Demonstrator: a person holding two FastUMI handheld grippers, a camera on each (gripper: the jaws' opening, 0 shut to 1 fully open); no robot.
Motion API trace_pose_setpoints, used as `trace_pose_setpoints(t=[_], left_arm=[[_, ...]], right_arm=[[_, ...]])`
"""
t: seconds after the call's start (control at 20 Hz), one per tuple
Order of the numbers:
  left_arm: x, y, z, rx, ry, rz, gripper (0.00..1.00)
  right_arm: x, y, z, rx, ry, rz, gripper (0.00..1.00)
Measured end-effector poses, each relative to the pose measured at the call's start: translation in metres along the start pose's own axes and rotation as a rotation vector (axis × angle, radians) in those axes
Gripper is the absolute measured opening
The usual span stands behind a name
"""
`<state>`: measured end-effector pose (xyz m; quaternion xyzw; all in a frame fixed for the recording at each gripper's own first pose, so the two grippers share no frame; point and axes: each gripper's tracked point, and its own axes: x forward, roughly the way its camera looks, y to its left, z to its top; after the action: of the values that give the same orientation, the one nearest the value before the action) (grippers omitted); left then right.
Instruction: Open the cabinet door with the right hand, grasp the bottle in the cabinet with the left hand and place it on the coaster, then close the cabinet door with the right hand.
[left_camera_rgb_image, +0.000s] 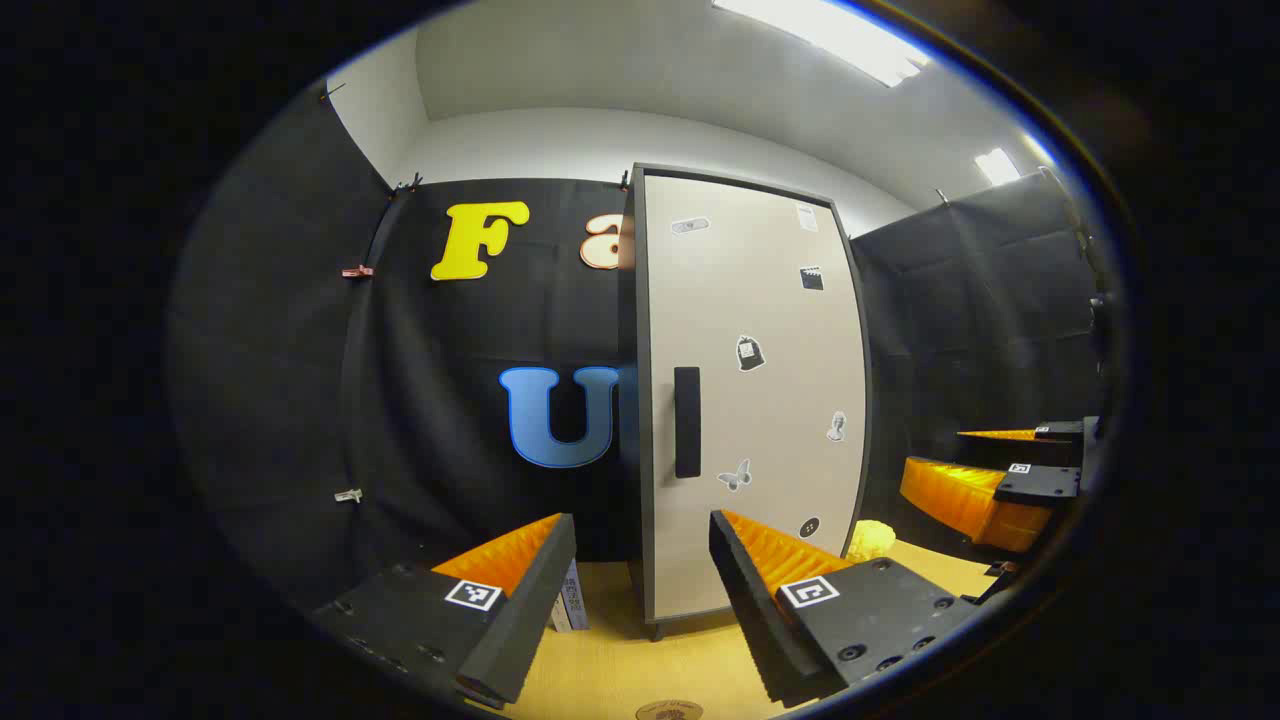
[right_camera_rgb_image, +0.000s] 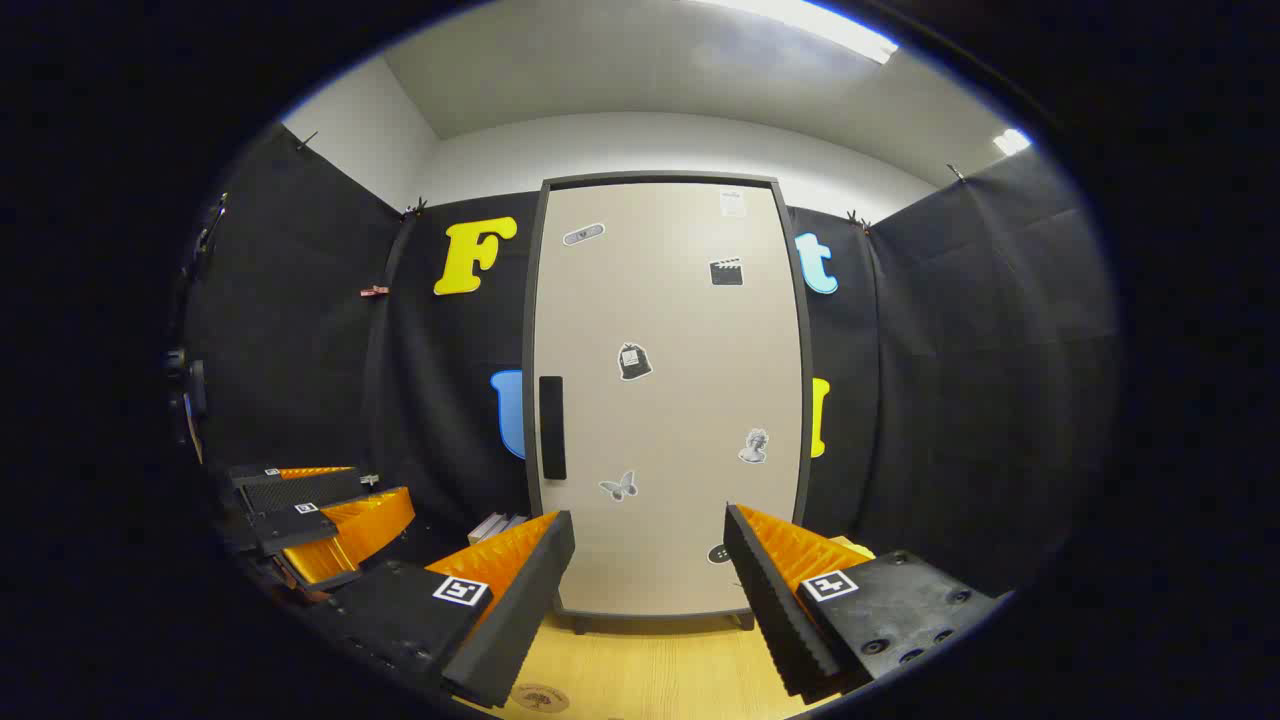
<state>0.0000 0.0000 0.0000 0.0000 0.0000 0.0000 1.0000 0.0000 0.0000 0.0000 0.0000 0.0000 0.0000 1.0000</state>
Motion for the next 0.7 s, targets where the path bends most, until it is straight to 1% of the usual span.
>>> trace_pose_setpoints(t=[0.1,0.4,0.7], left_arm=[[-0.001,-0.001,0.001,0.000,-0.005,0.005,0.86],[0.002,-0.007,0.000,-0.016,-0.006,0.007,0.86],[0.004,-0.006,0.001,-0.020,-0.011,0.001,0.86]], right_arm=[[0.001,0.004,0.004,-0.004,-0.019,0.014,0.98],[0.007,0.005,-0.002,-0.047,0.009,0.032,0.98],[0.012,0.010,-0.002,-0.067,0.002,0.044,0.98]])
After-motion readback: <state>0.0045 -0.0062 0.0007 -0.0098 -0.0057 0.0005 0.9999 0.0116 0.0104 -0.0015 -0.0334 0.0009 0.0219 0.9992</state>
